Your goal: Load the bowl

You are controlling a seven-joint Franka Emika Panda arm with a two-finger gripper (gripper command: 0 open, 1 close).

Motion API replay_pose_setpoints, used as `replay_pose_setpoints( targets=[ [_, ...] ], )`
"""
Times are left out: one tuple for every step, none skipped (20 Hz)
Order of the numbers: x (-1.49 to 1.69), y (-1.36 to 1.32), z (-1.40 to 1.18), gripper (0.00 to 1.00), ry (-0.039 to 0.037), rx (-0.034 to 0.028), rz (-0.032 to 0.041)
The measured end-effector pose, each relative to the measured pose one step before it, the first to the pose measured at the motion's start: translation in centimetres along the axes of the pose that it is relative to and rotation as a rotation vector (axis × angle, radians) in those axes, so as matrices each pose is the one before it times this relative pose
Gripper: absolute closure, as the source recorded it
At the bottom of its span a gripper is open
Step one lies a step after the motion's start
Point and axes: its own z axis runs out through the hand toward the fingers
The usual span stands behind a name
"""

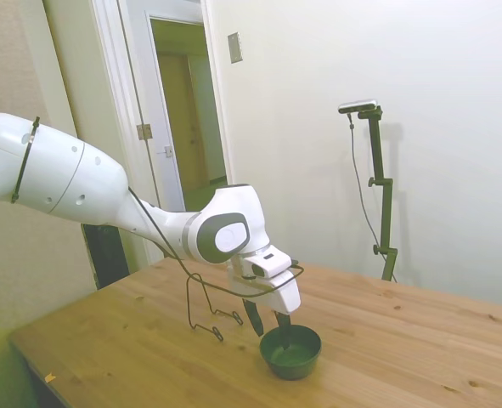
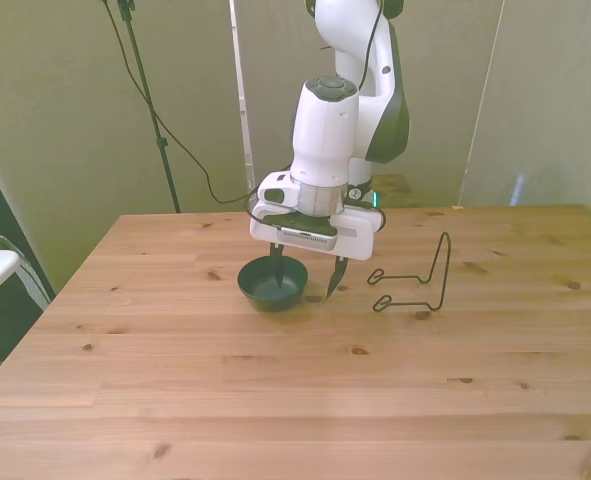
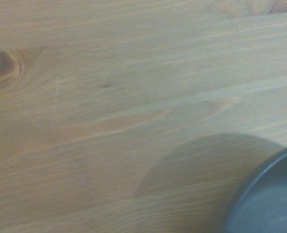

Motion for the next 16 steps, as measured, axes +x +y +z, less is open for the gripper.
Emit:
replay_pose_setpoints(
  targets=[
    [-0.002,-0.02,-0.022,1.0,-0.00205,0.00226,0.00091],
    [-0.007,-0.025,-0.022,1.0,-0.00189,0.0021,0.00082],
    [-0.02,-0.034,-0.021,1.0,-0.00078,0.00103,0.00002],
    [-0.048,-0.057,-0.023,1.0,-0.00039,0.00027,-0.00087],
    [-0.055,-0.071,-0.034,1.0,-0.00057,0.00059,-0.0008],
    [-0.069,-0.08,-0.026,1.0,-0.00039,0.0008,-0.00119],
    [-0.071,-0.087,-0.032,1.0,-0.00004,0.00069,-0.00149],
    [-0.05,-0.056,-0.016,1.0,0.00001,0.00036,-0.00111],
    [-0.045,-0.047,-0.01,1.0,-0.00012,0.00032,-0.0009],
    [-0.016,-0.016,-0.002,1.0,-0.00027,0.00026,-0.00005],
    [-0.001,0.001,0.001,1.0,-0.00045,0.00021,0.00042],
    [-0.005,0.005,0.006,1.0,-0.00085,-0.00011,0.00051],
    [-0.001,0.01,0.009,1.0,-0.00076,-0.00012,0.00058],
    [0.0,0.012,0.012,1.0,-0.00047,-0.00024,0.00035],
    [0.003,0.015,0.013,1.0,-0.0003,-0.00039,0.00024],
    [0.023,0.033,0.015,1.0,-0.00019,-0.00045,0.00068]
  ],
)
